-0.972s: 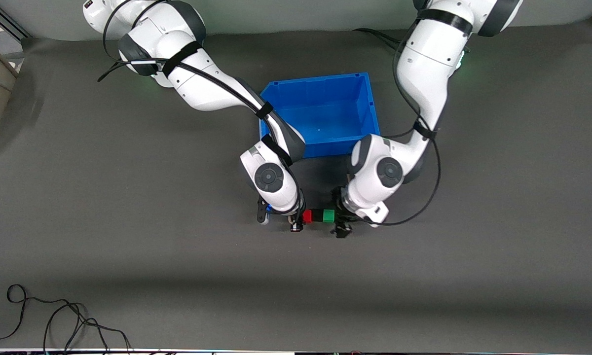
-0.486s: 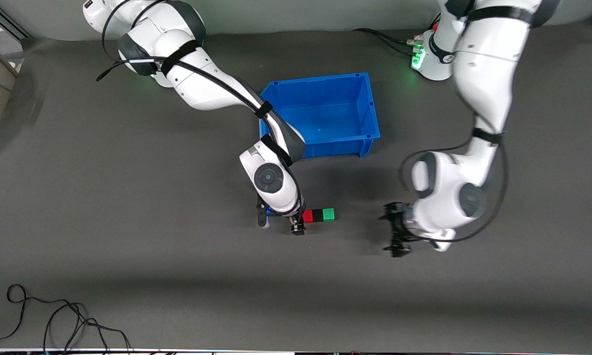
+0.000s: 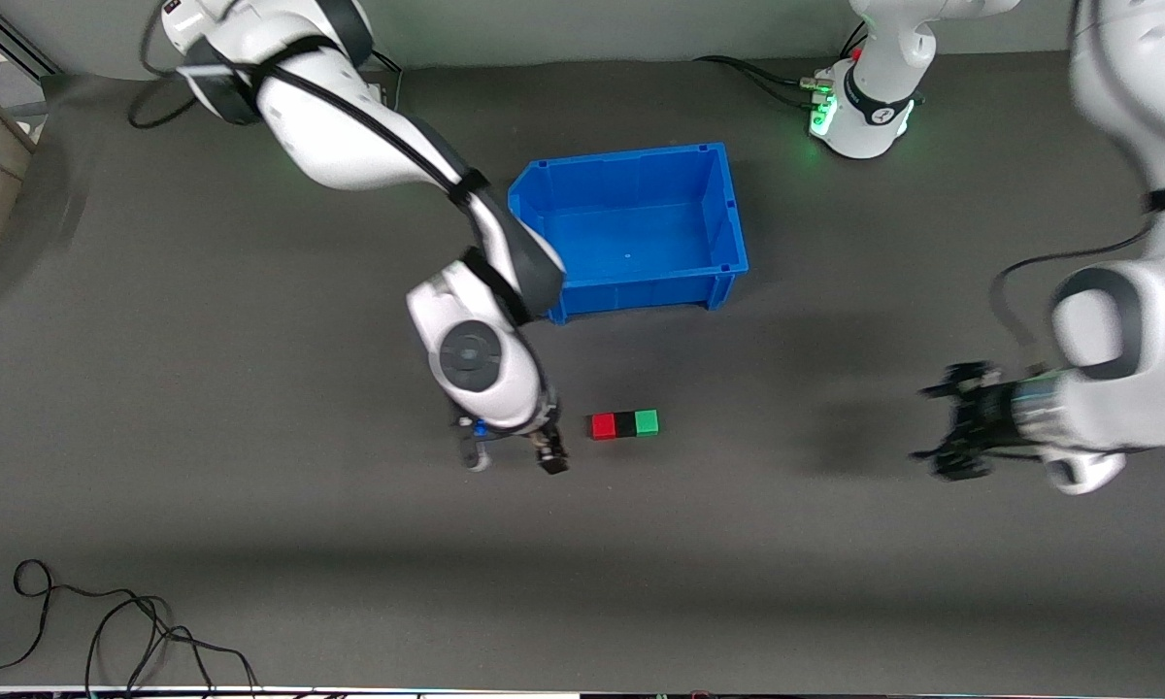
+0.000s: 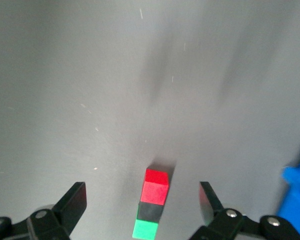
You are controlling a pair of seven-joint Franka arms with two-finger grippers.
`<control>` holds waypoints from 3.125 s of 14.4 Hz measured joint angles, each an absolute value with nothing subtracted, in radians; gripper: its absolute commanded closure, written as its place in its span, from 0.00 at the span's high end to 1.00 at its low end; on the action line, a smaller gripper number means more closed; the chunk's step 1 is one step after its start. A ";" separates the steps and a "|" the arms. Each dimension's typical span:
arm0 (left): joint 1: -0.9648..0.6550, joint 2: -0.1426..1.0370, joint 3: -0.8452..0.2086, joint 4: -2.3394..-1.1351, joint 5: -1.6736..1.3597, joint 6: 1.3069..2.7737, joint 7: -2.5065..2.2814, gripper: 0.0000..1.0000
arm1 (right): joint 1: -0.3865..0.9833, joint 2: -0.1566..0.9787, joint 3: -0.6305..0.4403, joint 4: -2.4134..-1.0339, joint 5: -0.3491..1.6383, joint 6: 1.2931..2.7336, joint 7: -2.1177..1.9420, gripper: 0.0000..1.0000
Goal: Attach green and red cubes to black cube
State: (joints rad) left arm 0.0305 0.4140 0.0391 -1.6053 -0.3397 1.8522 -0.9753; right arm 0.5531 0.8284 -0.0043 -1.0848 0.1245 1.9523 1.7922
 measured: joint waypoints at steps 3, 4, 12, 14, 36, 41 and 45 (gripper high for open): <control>0.071 0.306 0.039 -1.605 -0.265 1.736 -0.776 1.00 | 0.460 0.692 -0.005 -1.083 0.125 1.786 1.634 1.00; 0.070 0.280 0.037 -1.605 -0.244 1.708 -0.710 1.00 | 0.428 0.646 -0.005 -1.083 0.125 1.725 1.566 1.00; 0.037 0.106 0.002 -1.606 -0.077 1.608 -0.188 1.00 | 0.164 0.387 -0.012 -1.088 0.159 1.332 0.949 1.00; 0.015 0.079 -0.008 -1.608 -0.056 1.607 -0.149 1.00 | 0.079 0.337 -0.017 -1.098 0.159 1.235 0.710 1.00; -0.002 0.014 -0.036 -1.613 -0.027 1.617 -0.013 1.00 | 0.090 0.022 -0.116 -1.636 0.014 1.610 0.066 0.99; -0.003 0.014 -0.036 -1.613 -0.016 1.617 -0.008 1.00 | 0.068 0.021 -0.100 -1.605 0.014 1.626 0.066 0.99; -0.003 0.014 -0.038 -1.613 -0.005 1.615 -0.004 1.00 | 0.065 0.021 -0.090 -1.600 0.014 1.625 0.066 0.99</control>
State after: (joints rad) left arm -0.0026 0.0143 -0.0384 -1.6126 -0.0046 1.6146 -0.0045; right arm 0.0649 0.0207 -0.0902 -1.5995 0.0144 1.6252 0.0664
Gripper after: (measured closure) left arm 0.000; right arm 0.004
